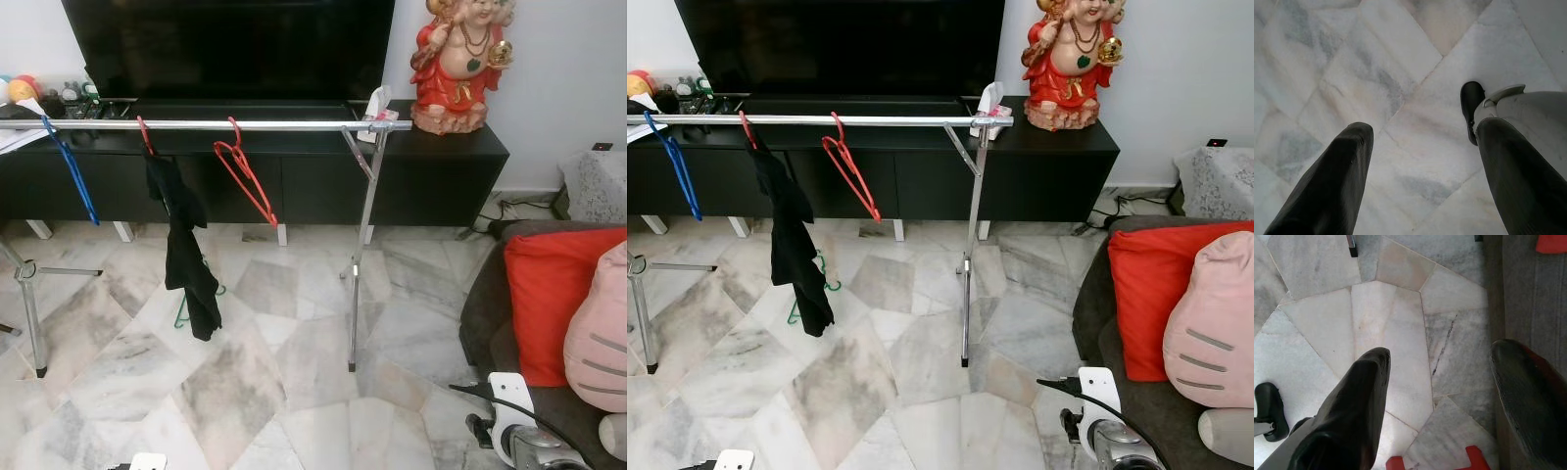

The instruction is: Hang hanger

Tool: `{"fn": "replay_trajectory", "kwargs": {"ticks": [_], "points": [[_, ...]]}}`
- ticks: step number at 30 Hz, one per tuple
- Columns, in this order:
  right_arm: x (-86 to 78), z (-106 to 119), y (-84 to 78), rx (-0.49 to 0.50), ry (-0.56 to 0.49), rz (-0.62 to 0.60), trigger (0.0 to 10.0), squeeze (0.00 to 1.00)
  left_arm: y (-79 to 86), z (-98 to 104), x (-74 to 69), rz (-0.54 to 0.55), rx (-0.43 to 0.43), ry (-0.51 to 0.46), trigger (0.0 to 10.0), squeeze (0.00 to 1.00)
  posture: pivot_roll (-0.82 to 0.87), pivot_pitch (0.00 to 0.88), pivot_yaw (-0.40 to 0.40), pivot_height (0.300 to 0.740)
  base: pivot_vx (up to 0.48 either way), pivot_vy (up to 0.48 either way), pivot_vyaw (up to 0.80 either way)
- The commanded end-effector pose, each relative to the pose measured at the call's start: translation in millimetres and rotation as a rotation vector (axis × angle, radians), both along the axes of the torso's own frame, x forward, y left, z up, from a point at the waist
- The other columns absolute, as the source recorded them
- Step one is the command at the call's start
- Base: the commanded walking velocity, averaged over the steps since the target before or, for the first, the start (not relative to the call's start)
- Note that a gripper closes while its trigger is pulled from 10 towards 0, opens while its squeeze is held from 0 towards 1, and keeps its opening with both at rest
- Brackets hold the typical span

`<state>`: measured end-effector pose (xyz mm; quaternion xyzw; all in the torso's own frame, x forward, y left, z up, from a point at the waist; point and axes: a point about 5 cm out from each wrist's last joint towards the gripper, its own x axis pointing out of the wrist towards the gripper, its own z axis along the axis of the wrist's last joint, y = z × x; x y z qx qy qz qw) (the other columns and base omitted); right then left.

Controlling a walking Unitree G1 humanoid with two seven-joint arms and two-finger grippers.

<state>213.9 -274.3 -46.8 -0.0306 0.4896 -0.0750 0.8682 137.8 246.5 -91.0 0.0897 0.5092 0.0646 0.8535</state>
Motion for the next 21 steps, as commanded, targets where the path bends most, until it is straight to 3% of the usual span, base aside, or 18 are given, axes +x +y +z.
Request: {"fn": "replay_trajectory", "kwargs": {"ticks": [1,8,15,18,21], "points": [[3.5,4,-4.2,-0.014,-0.012,0.004,10.0,0.00,3.2,1,-0.7,0.013,-0.001,-0.005,10.0,0.00,-0.08,0.015,-0.016,0.740,0.000,0.000,0.00],[15.5,11,-2.1,-0.021,-0.046,0.006,10.0,0.00,-0.5,5,13.6,0.018,-0.001,-0.030,10.0,0.00,-0.07,0.000,-0.027,0.740,0.000,0.000,0.00],[40.7,28,0.1,-0.054,-0.130,-0.043,10.0,0.00,-8.4,16,45.3,0.042,0.016,-0.086,10.0,0.00,-0.08,0.000,-0.040,0.740,0.000,0.000,0.00],[45.0,31,0.6,-0.053,-0.146,-0.051,10.0,0.00,-10.4,18,50.9,0.049,0.006,-0.098,10.0,0.00,-0.09,0.000,-0.044,0.740,0.000,0.000,0.00],[52.3,37,1.2,-0.056,-0.163,-0.050,10.0,0.00,-14.7,23,62.2,-0.001,0.007,-0.108,10.0,0.00,-0.06,0.000,-0.070,0.740,0.000,0.000,0.00]]}}
